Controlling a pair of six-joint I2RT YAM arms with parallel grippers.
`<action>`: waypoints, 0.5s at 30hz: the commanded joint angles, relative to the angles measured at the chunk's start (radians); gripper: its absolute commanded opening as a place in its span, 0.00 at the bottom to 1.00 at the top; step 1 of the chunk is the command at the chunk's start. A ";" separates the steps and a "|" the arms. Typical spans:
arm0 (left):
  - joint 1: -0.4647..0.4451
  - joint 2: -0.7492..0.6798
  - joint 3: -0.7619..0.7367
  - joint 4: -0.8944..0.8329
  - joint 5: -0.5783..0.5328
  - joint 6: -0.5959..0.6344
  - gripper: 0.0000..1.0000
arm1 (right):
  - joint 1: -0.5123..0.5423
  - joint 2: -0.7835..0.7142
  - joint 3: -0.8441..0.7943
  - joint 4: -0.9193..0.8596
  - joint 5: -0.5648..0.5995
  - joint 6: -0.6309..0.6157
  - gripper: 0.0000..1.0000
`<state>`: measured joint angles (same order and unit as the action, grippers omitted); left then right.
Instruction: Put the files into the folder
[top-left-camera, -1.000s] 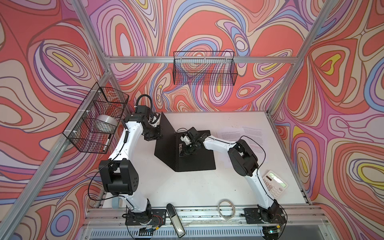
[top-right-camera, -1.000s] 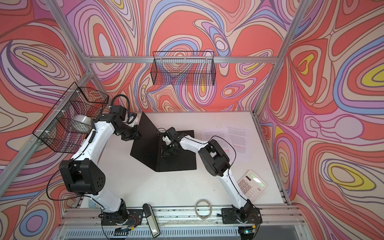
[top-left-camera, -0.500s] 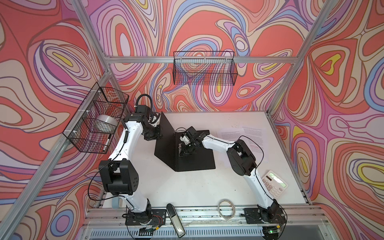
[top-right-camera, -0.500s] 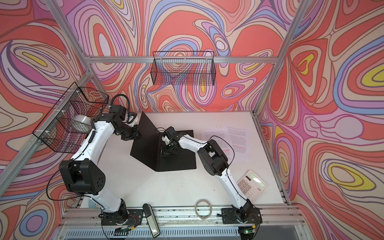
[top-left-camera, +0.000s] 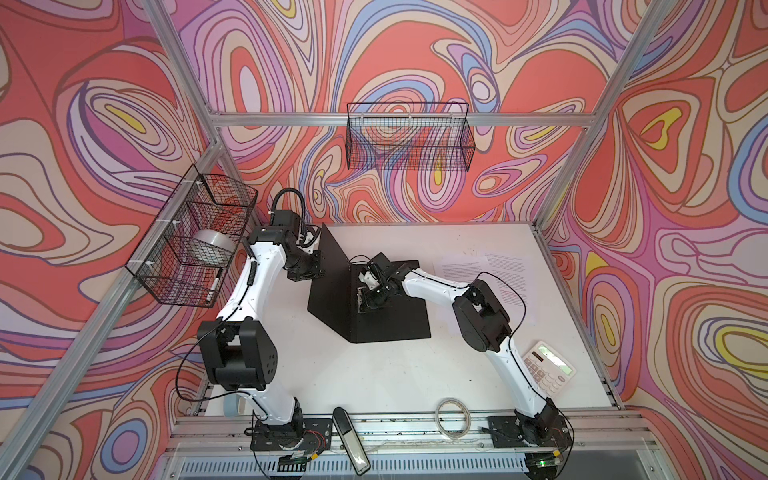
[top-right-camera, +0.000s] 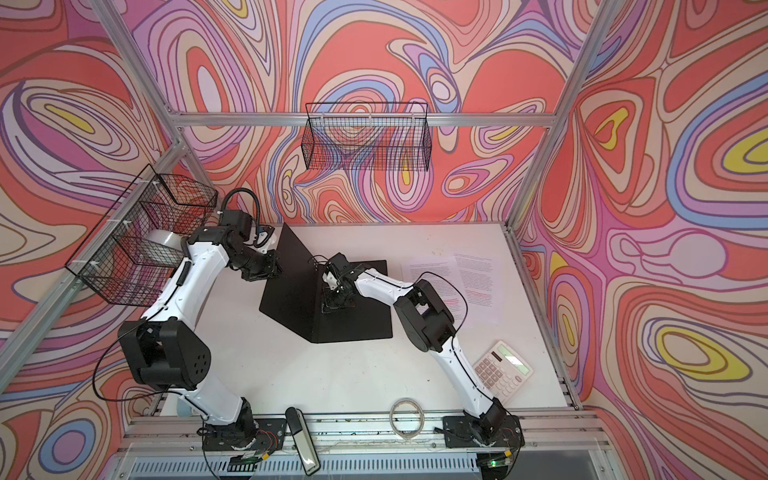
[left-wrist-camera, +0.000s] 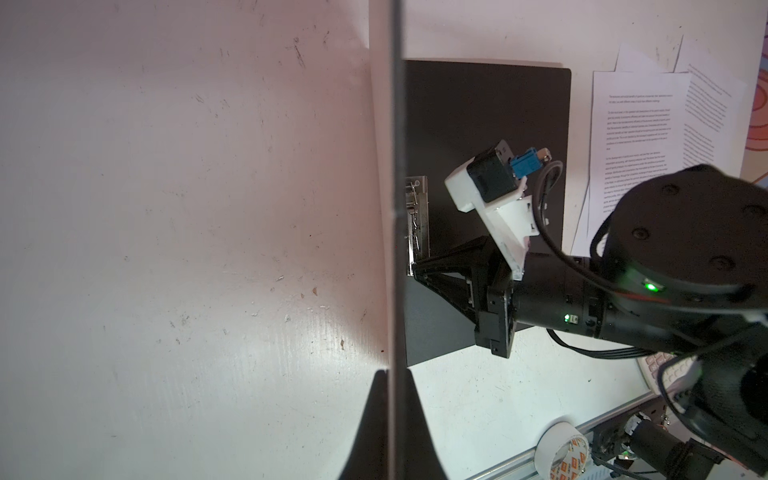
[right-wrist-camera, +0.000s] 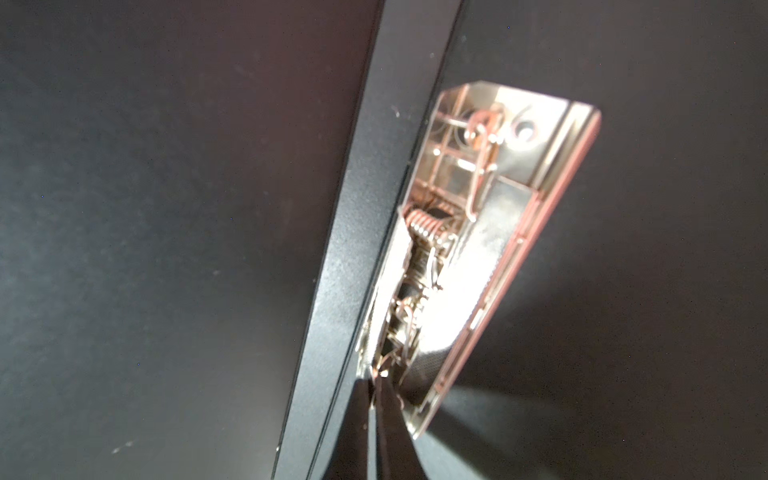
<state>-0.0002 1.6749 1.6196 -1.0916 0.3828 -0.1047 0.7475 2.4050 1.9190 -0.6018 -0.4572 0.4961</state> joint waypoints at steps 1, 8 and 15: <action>-0.001 -0.040 0.018 -0.037 -0.008 0.027 0.00 | -0.008 0.064 -0.013 -0.119 0.145 -0.045 0.00; 0.000 -0.032 0.030 -0.047 -0.024 0.032 0.00 | -0.008 0.058 0.003 -0.137 0.156 -0.056 0.00; 0.002 -0.026 0.029 -0.050 -0.038 0.041 0.00 | -0.008 0.051 0.011 -0.145 0.158 -0.062 0.00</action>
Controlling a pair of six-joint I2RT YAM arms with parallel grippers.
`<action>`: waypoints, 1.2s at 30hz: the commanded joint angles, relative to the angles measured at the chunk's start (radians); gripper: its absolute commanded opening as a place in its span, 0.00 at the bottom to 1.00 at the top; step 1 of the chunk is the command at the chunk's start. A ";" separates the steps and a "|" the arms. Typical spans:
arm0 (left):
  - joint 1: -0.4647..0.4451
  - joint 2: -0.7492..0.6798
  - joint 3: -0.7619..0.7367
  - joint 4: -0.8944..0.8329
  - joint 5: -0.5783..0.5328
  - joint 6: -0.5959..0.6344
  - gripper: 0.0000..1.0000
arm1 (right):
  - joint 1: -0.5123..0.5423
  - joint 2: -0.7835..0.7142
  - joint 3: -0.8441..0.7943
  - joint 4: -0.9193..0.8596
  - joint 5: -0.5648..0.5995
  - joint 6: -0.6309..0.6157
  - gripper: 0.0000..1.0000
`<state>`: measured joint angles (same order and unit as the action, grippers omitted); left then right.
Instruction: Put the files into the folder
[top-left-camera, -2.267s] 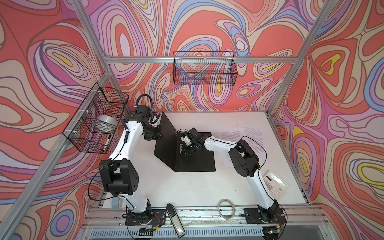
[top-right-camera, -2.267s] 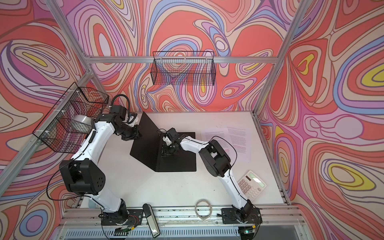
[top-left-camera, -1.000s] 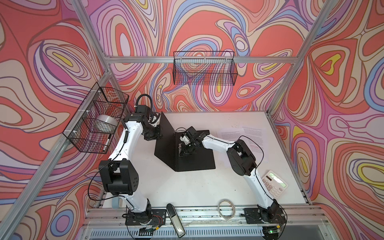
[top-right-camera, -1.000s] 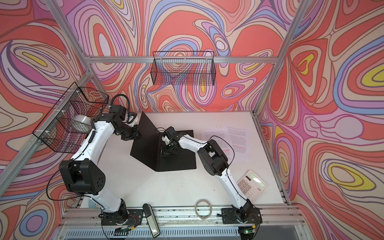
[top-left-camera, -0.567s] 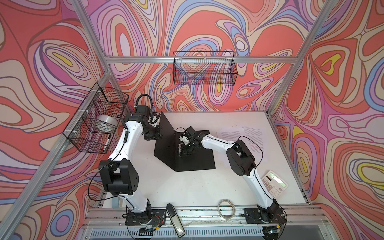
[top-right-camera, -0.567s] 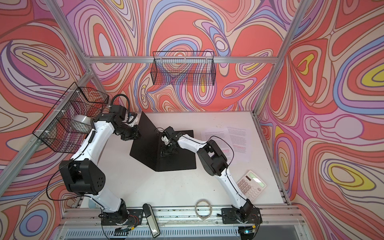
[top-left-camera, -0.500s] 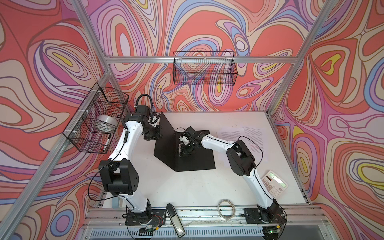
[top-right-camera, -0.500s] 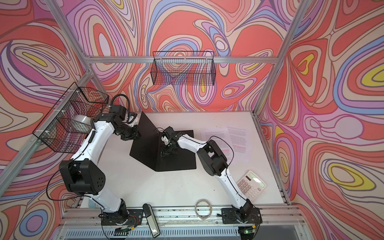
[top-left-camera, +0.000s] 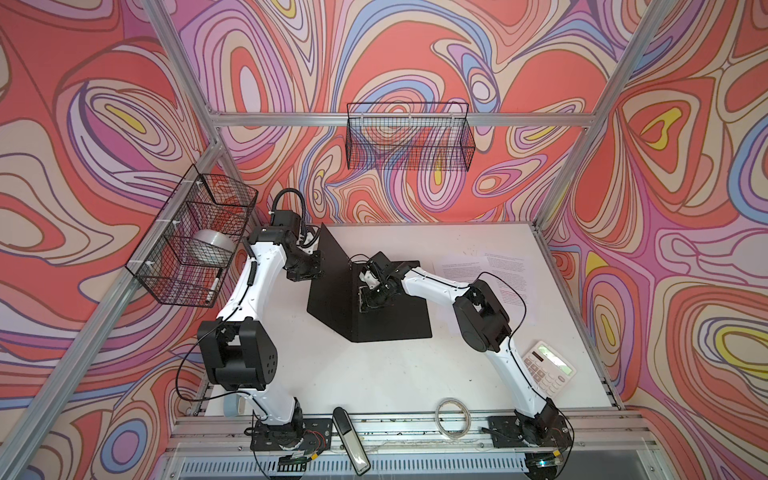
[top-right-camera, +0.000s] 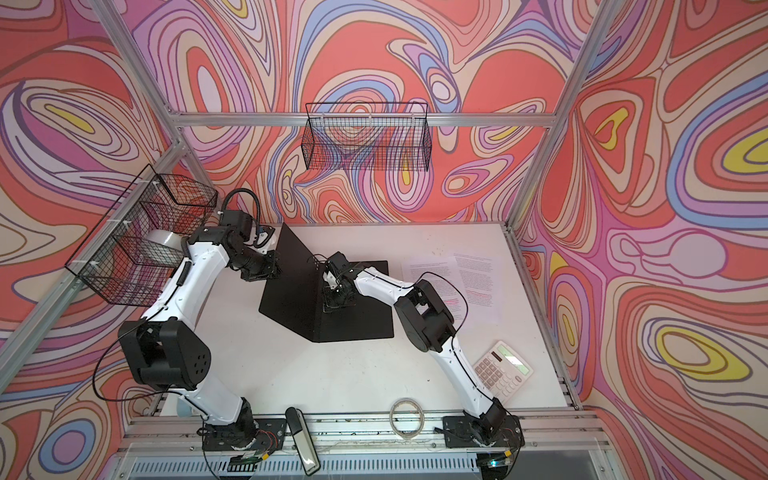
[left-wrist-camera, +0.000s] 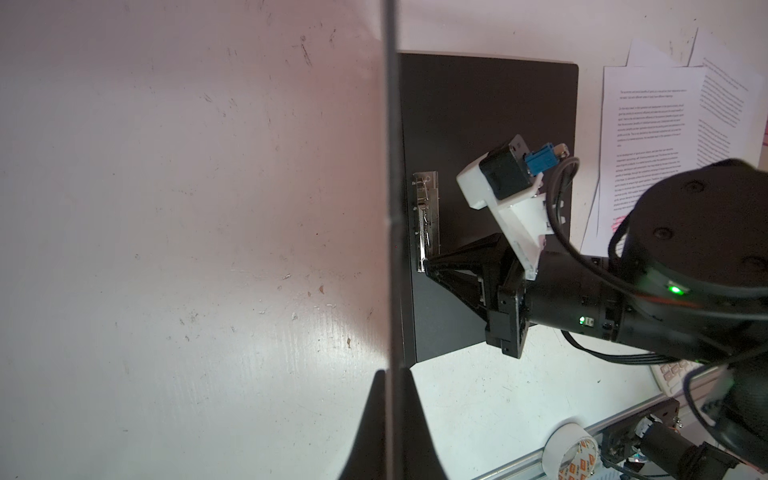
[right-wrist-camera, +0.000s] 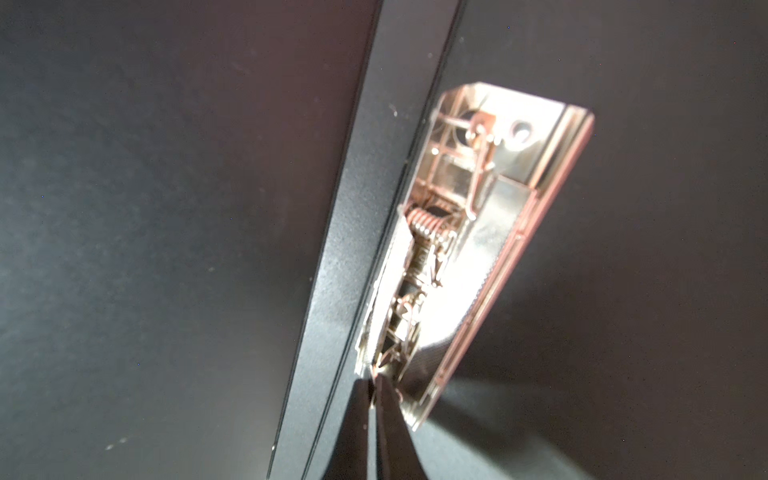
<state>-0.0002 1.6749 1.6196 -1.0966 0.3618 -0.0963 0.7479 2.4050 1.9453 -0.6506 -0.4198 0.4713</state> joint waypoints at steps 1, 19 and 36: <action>0.002 -0.026 0.029 -0.046 -0.019 0.034 0.00 | -0.009 0.050 -0.014 -0.096 0.121 -0.039 0.00; 0.002 -0.015 0.026 -0.048 -0.017 0.044 0.00 | -0.010 0.016 0.054 -0.118 0.109 -0.051 0.00; 0.002 -0.004 0.041 -0.055 -0.014 0.046 0.00 | -0.009 0.003 0.139 -0.115 0.055 -0.049 0.08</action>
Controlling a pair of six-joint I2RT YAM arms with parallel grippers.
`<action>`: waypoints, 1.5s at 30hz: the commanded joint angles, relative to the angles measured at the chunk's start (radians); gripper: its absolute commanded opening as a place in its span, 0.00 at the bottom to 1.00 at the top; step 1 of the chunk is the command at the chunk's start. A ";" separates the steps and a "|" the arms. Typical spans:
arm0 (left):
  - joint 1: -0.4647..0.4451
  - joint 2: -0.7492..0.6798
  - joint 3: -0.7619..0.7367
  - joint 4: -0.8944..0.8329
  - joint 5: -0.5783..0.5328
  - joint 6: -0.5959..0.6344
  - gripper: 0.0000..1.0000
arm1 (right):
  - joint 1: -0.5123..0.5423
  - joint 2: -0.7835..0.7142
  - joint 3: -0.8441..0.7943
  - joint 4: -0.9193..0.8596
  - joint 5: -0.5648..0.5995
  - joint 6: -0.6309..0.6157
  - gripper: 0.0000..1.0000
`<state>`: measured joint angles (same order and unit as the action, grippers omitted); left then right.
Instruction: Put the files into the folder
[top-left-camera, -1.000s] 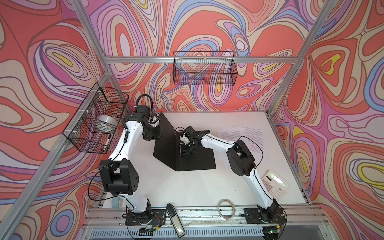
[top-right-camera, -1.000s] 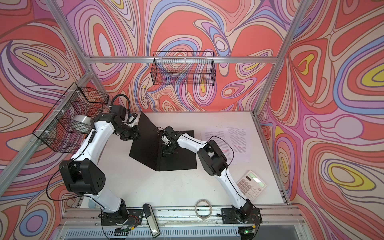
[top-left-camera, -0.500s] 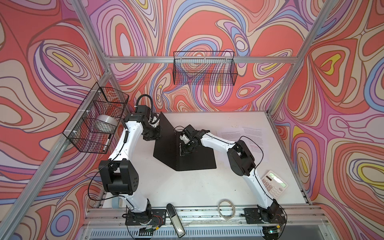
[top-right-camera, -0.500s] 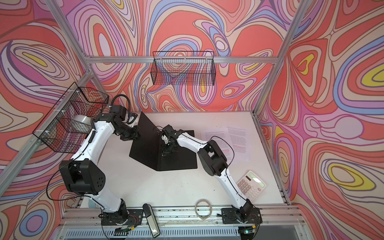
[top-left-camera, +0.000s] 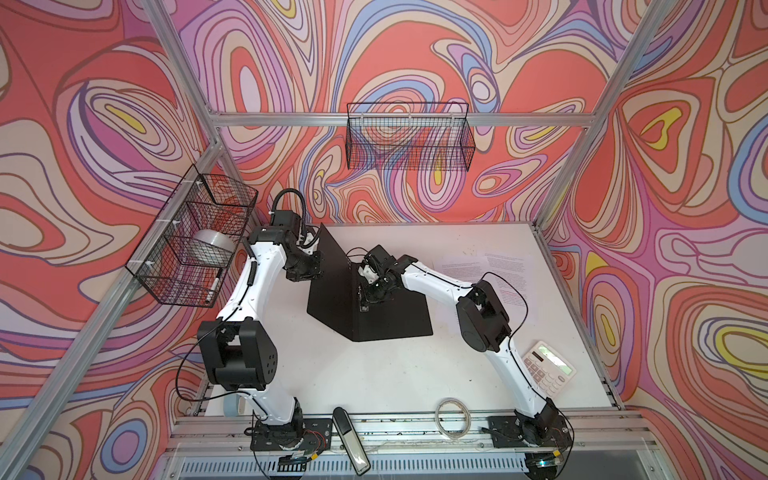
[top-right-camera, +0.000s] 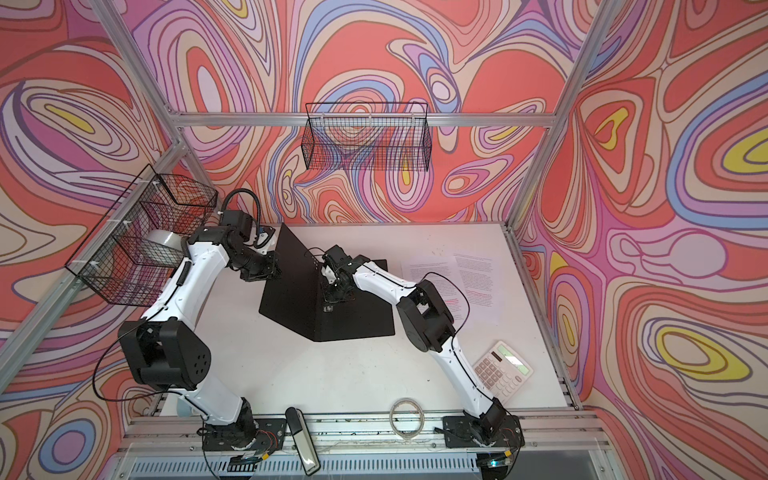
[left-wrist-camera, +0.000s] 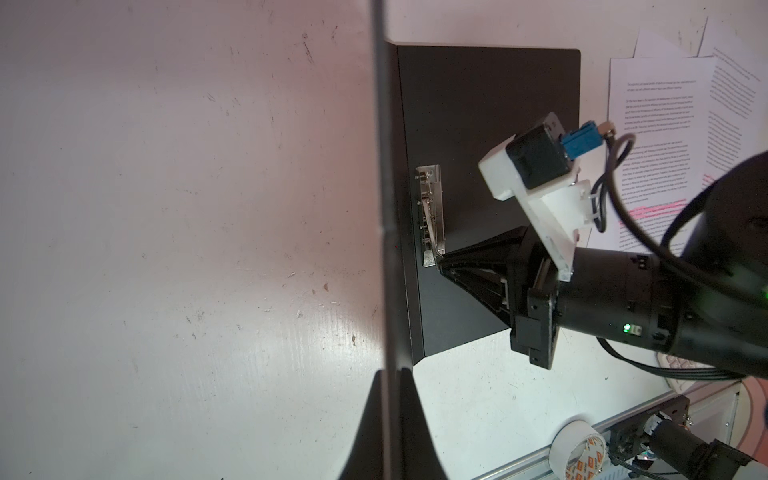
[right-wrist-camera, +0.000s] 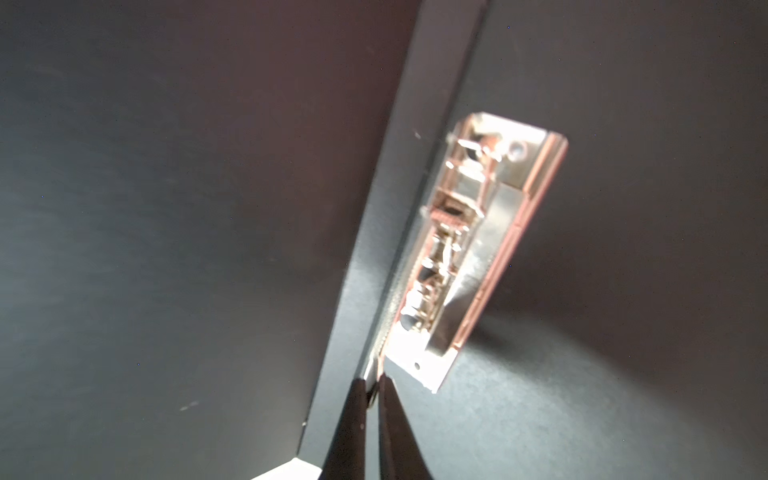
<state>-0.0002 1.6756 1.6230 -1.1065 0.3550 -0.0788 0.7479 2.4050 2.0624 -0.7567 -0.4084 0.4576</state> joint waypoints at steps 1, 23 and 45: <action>0.002 -0.004 0.039 -0.044 -0.007 0.028 0.00 | -0.009 0.002 0.024 -0.005 0.039 -0.034 0.09; 0.002 0.016 0.048 -0.039 -0.014 0.022 0.00 | -0.010 -0.042 0.042 0.061 0.049 -0.037 0.30; 0.003 0.059 0.072 -0.037 -0.059 0.028 0.00 | -0.030 -0.160 -0.049 0.130 0.019 -0.049 0.29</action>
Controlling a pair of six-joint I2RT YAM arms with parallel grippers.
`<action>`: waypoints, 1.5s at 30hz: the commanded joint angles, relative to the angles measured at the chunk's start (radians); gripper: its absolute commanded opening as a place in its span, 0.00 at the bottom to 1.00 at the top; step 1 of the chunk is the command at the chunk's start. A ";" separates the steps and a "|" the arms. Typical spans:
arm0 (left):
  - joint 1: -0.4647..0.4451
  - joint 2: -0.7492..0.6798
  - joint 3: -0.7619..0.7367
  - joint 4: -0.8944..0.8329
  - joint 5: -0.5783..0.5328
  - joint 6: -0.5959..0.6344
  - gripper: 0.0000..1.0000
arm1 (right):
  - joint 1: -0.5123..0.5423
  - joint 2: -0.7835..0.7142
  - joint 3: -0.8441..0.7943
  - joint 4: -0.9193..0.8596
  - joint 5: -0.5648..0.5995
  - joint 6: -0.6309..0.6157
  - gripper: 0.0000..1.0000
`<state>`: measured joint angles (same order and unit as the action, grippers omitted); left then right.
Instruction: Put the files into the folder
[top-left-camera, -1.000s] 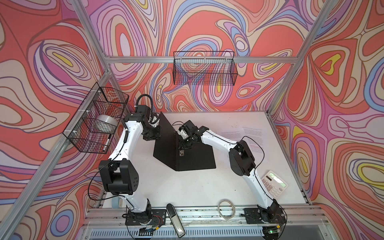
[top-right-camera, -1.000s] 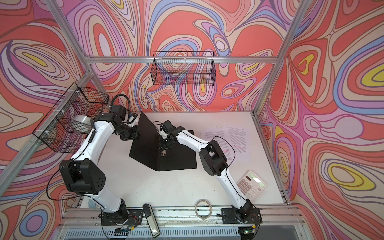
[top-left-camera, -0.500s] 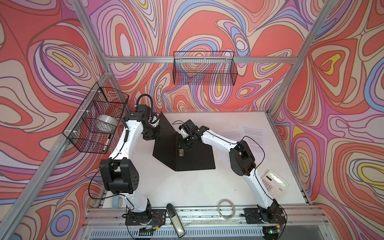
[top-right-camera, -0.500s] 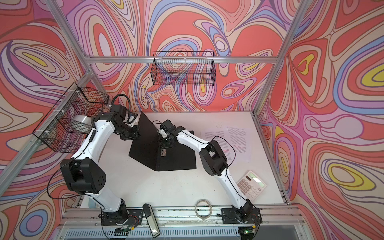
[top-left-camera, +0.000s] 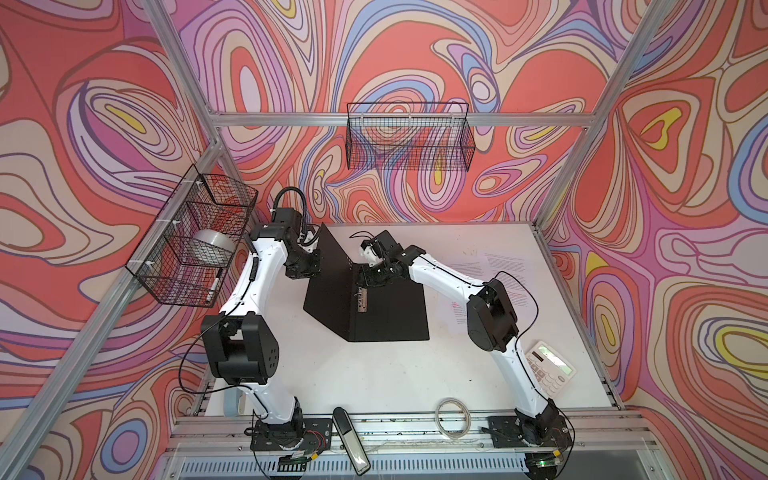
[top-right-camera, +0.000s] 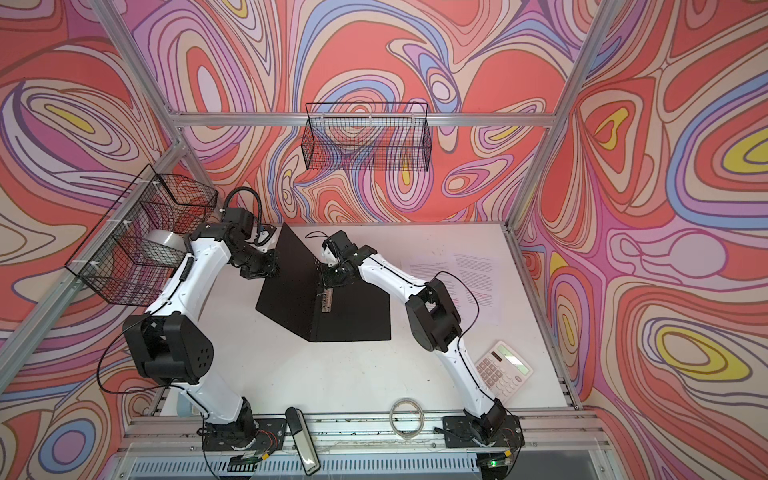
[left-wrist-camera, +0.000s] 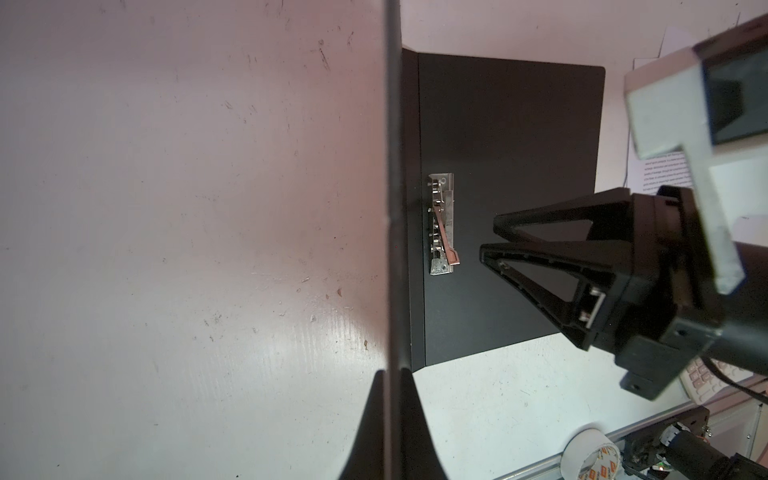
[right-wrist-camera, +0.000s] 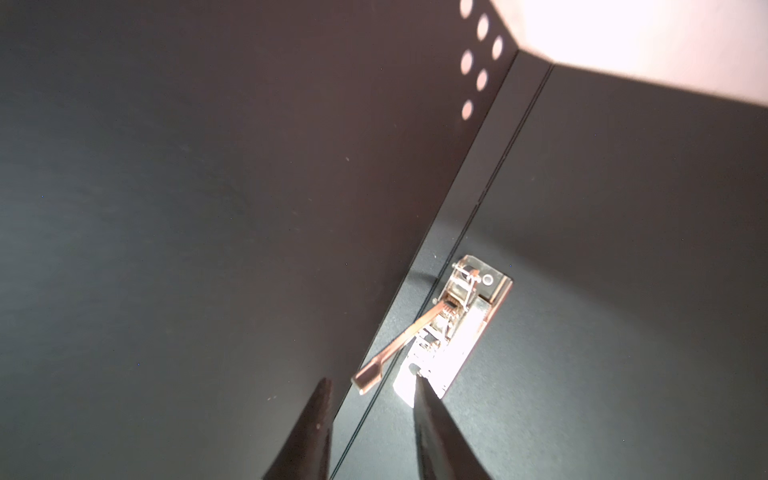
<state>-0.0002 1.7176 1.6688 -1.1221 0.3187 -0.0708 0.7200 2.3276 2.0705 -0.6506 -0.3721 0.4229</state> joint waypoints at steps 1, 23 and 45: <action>0.003 0.019 0.025 -0.022 -0.023 0.020 0.00 | -0.002 -0.099 -0.088 0.034 -0.027 -0.018 0.26; 0.005 0.014 0.026 -0.045 0.013 0.025 0.00 | -0.002 0.034 -0.156 0.198 -0.319 0.015 0.16; 0.005 0.007 0.023 -0.065 0.028 0.031 0.00 | -0.055 0.167 0.089 0.055 -0.242 -0.069 0.18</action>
<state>0.0006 1.7241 1.6726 -1.1294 0.3359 -0.0566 0.6823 2.4645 2.1216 -0.5728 -0.6205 0.3744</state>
